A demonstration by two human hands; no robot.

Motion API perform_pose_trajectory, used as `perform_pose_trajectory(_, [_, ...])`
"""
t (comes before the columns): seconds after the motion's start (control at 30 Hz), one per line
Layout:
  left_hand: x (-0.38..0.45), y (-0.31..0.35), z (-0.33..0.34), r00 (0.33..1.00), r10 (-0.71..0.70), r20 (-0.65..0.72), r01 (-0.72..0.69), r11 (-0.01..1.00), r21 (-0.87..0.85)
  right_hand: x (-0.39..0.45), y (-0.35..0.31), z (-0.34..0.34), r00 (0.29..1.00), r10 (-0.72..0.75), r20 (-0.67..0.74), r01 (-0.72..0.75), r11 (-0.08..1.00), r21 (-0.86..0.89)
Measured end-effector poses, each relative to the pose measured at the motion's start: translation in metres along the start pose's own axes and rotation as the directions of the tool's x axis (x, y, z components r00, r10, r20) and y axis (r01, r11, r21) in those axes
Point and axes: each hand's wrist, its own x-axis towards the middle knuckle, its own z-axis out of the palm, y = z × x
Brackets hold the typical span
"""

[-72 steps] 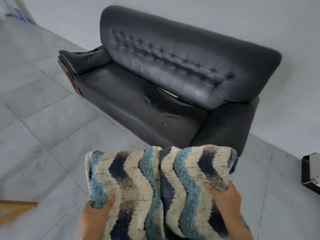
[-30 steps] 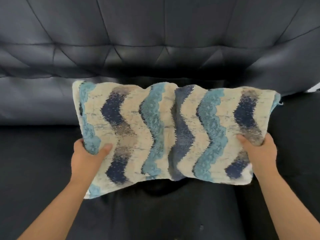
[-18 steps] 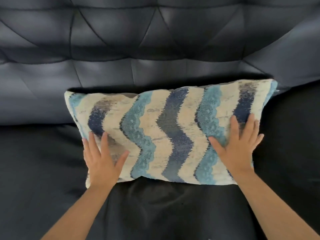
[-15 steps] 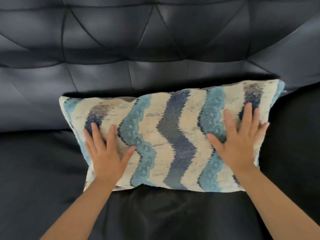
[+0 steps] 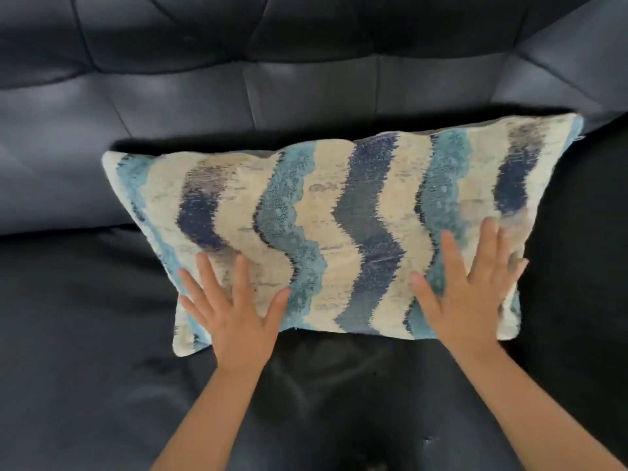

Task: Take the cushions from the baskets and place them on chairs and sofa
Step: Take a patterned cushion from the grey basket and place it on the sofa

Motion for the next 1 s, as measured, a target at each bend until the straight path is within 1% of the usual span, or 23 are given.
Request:
perform_pose_trajectory(0.03, [-0.013, -0.001, 0.004, 0.994, -0.041, 0.103, 0.038, 0.999, 0.029, -0.019, -0.003, 0.003, 0.998, -0.027, 0.052, 0.029, 0.999, -0.045])
perform_pose_trajectory(0.07, [-0.026, -0.001, 0.011, 0.964, -0.089, 0.250, 0.072, 0.994, 0.080, -0.033, -0.004, 0.009, 0.991, -0.028, 0.132, 0.040, 0.996, -0.086])
perform_pose_trajectory(0.1, [-0.036, 0.001, 0.019, 0.911, -0.146, 0.386, 0.109, 0.987, 0.117, -0.041, -0.004, 0.016, 0.976, -0.001, 0.218, 0.026, 0.993, -0.111])
perform_pose_trajectory(0.13, [-0.043, 0.004, 0.029, 0.872, -0.193, 0.450, 0.139, 0.979, 0.151, -0.043, -0.001, 0.026, 0.959, 0.035, 0.281, -0.001, 0.993, -0.121])
perform_pose_trajectory(0.23, [-0.033, 0.017, 0.069, 0.848, -0.299, 0.437, 0.198, 0.945, 0.261, -0.024, 0.000, 0.058, 0.907, 0.124, 0.403, -0.065, 0.985, -0.157])
perform_pose_trajectory(0.3, [-0.015, 0.026, 0.084, 0.770, -0.362, 0.525, 0.214, 0.922, 0.321, -0.014, 0.001, 0.077, 0.879, 0.155, 0.451, -0.101, 0.985, -0.143])
perform_pose_trajectory(0.33, [-0.011, 0.029, 0.085, 0.750, -0.368, 0.550, 0.201, 0.918, 0.341, -0.013, 0.002, 0.082, 0.871, 0.160, 0.464, -0.109, 0.985, -0.134])
perform_pose_trajectory(0.37, [-0.011, 0.027, 0.083, 0.756, -0.355, 0.550, 0.179, 0.920, 0.348, -0.014, 0.002, 0.083, 0.865, 0.151, 0.479, -0.104, 0.987, -0.124])
perform_pose_trajectory(0.47, [-0.031, 0.015, 0.066, 0.783, -0.287, 0.552, 0.075, 0.924, 0.374, -0.020, 0.003, 0.071, 0.886, 0.097, 0.453, -0.066, 0.994, -0.085])
perform_pose_trajectory(0.5, [-0.039, 0.012, 0.059, 0.791, -0.269, 0.549, 0.050, 0.923, 0.381, -0.021, 0.000, 0.062, 0.883, 0.101, 0.459, -0.074, 0.994, -0.076])
perform_pose_trajectory(0.53, [-0.046, 0.012, 0.050, 0.813, -0.222, 0.539, 0.004, 0.926, 0.376, -0.022, -0.004, 0.052, 0.878, 0.111, 0.466, -0.094, 0.994, -0.061])
perform_pose_trajectory(0.57, [-0.051, 0.014, 0.039, 0.849, -0.129, 0.513, -0.079, 0.928, 0.364, -0.022, -0.008, 0.040, 0.873, 0.123, 0.473, -0.124, 0.992, -0.029])
perform_pose_trajectory(0.6, [-0.056, 0.018, 0.029, 0.866, -0.014, 0.500, -0.184, 0.920, 0.345, -0.022, -0.012, 0.026, 0.872, 0.126, 0.474, -0.155, 0.988, 0.021])
perform_pose_trajectory(0.63, [-0.061, 0.023, 0.021, 0.865, 0.129, 0.485, -0.314, 0.893, 0.323, -0.022, -0.016, 0.009, 0.865, 0.123, 0.487, -0.186, 0.979, 0.083])
perform_pose_trajectory(0.67, [-0.066, 0.030, 0.010, 0.847, 0.243, 0.474, -0.408, 0.868, 0.284, -0.026, -0.021, -0.009, 0.865, 0.105, 0.490, -0.200, 0.969, 0.145])
perform_pose_trajectory(0.7, [-0.071, 0.040, -0.003, 0.823, 0.331, 0.460, -0.469, 0.854, 0.225, -0.031, -0.025, -0.030, 0.877, 0.091, 0.472, -0.209, 0.957, 0.203])
perform_pose_trajectory(0.73, [-0.074, 0.051, -0.019, 0.815, 0.368, 0.447, -0.475, 0.866, 0.154, -0.036, -0.028, -0.052, 0.882, 0.095, 0.461, -0.240, 0.934, 0.265])
perform_pose_trajectory(0.8, [-0.080, 0.072, -0.048, 0.844, 0.365, 0.394, -0.388, 0.921, -0.024, -0.043, -0.033, -0.102, 0.876, 0.171, 0.451, -0.371, 0.836, 0.405])
perform_pose_trajectory(0.83, [-0.084, 0.086, -0.065, 0.862, 0.364, 0.353, -0.337, 0.932, -0.137, -0.048, -0.032, -0.131, 0.868, 0.237, 0.436, -0.442, 0.769, 0.462])
perform_pose_trajectory(0.87, [-0.087, 0.101, -0.082, 0.877, 0.338, 0.342, -0.266, 0.934, -0.240, -0.053, -0.030, -0.158, 0.859, 0.296, 0.417, -0.491, 0.708, 0.508])
perform_pose_trajectory(0.9, [-0.092, 0.115, -0.098, 0.875, 0.306, 0.374, -0.192, 0.931, -0.312, -0.061, -0.025, -0.181, 0.847, 0.343, 0.406, -0.525, 0.656, 0.543])
perform_pose_trajectory(0.93, [-0.101, 0.131, -0.117, 0.858, 0.289, 0.424, -0.131, 0.922, -0.364, -0.072, -0.017, -0.205, 0.835, 0.379, 0.398, -0.549, 0.608, 0.573])
perform_pose_trajectory(1.0, [-0.125, 0.156, -0.147, 0.811, 0.294, 0.506, -0.032, 0.886, -0.463, -0.098, -0.004, -0.249, 0.797, 0.428, 0.425, -0.601, 0.504, 0.620])
